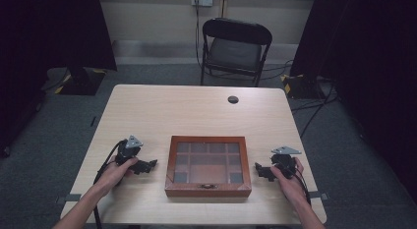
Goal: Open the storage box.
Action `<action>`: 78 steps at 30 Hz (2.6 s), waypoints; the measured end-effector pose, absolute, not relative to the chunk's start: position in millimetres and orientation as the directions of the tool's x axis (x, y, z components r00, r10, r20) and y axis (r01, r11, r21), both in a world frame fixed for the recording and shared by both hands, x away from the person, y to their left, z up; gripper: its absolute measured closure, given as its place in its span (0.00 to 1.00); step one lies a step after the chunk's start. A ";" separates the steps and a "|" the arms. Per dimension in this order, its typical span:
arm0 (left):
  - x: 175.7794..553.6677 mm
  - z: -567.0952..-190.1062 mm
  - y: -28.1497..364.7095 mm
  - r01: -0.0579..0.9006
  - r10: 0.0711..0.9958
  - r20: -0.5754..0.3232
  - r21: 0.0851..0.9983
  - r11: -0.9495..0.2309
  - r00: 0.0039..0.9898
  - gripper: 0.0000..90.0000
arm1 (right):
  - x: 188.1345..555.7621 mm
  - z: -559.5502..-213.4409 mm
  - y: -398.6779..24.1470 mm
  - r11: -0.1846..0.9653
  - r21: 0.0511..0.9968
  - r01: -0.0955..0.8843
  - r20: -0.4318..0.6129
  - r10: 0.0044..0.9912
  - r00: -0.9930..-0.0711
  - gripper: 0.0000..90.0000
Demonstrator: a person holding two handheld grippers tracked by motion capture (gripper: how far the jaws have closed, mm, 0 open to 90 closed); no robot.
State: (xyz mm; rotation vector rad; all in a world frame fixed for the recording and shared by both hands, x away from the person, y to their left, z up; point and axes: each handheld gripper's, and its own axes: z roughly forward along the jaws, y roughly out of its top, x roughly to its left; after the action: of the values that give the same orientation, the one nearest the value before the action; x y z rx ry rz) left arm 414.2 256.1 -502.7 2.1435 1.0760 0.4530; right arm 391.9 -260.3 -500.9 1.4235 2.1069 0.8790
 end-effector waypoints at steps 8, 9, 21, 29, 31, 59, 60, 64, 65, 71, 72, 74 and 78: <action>414.8 -502.5 256.6 0.560 0.798 0.007 0.708 -0.429 0.602 0.00 | 392.4 -500.4 -260.3 0.272 0.716 0.643 -0.014 0.926 -0.376 0.05; 414.8 -502.5 256.6 0.560 0.798 0.007 0.708 -0.430 0.603 0.00 | 392.4 -499.5 -260.2 0.273 0.712 0.647 -0.014 0.926 -0.377 0.08; 415.3 -502.4 256.8 0.558 0.794 0.007 0.708 -0.433 0.608 0.00 | 387.5 -472.3 -260.8 0.209 0.743 0.636 0.075 0.918 -0.390 0.20; 415.4 -502.5 256.9 0.558 0.793 0.006 0.708 -0.433 0.609 0.00 | 381.1 -451.6 -257.1 0.233 0.741 0.630 0.098 0.890 -0.445 0.23; 415.6 -502.5 256.9 0.556 0.792 0.006 0.709 -0.434 0.611 0.00 | 379.3 -443.1 -254.5 0.223 0.755 0.616 0.112 0.882 -0.457 0.25; 415.6 -502.5 256.9 0.556 0.792 0.006 0.708 -0.434 0.611 0.00 | 359.1 -409.0 -189.1 0.348 0.771 0.534 0.238 0.620 -0.748 0.52; 415.6 -502.5 256.9 0.556 0.792 0.006 0.709 -0.434 0.611 0.00 | 359.2 -407.9 -186.3 0.353 0.771 0.530 0.238 0.612 -0.754 0.53; 415.6 -502.5 256.9 0.556 0.792 0.006 0.709 -0.434 0.611 0.00 | 359.9 -401.5 -174.3 0.372 0.772 0.516 0.240 0.581 -0.778 0.54; 415.6 -502.5 256.9 0.556 0.792 0.006 0.709 -0.434 0.611 0.00 | 360.4 -400.0 -172.2 0.377 0.769 0.517 0.240 0.579 -0.779 0.54; 415.6 -502.5 256.9 0.556 0.792 0.006 0.709 -0.434 0.611 0.00 | 365.5 -394.0 -150.6 0.429 0.758 0.491 0.226 0.533 -0.815 0.57; 415.6 -502.5 256.9 0.556 0.792 0.006 0.709 -0.434 0.611 0.00 | 365.3 -393.6 -147.0 0.430 0.762 0.484 0.227 0.523 -0.822 0.58; 415.6 -502.5 256.9 0.556 0.792 0.006 0.709 -0.434 0.611 0.00 | 364.9 -395.4 -140.0 0.424 0.770 0.476 0.238 0.501 -0.832 0.60; 415.6 -502.5 256.9 0.556 0.792 0.006 0.709 -0.434 0.611 0.00 | 362.7 -402.8 -130.2 0.458 0.755 0.470 0.241 0.472 -0.848 0.64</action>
State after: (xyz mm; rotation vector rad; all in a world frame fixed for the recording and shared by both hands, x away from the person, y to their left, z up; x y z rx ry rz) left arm 415.6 256.9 -502.5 2.1549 1.0563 0.4465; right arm 362.7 -130.2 -402.8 0.8659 2.6798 1.3857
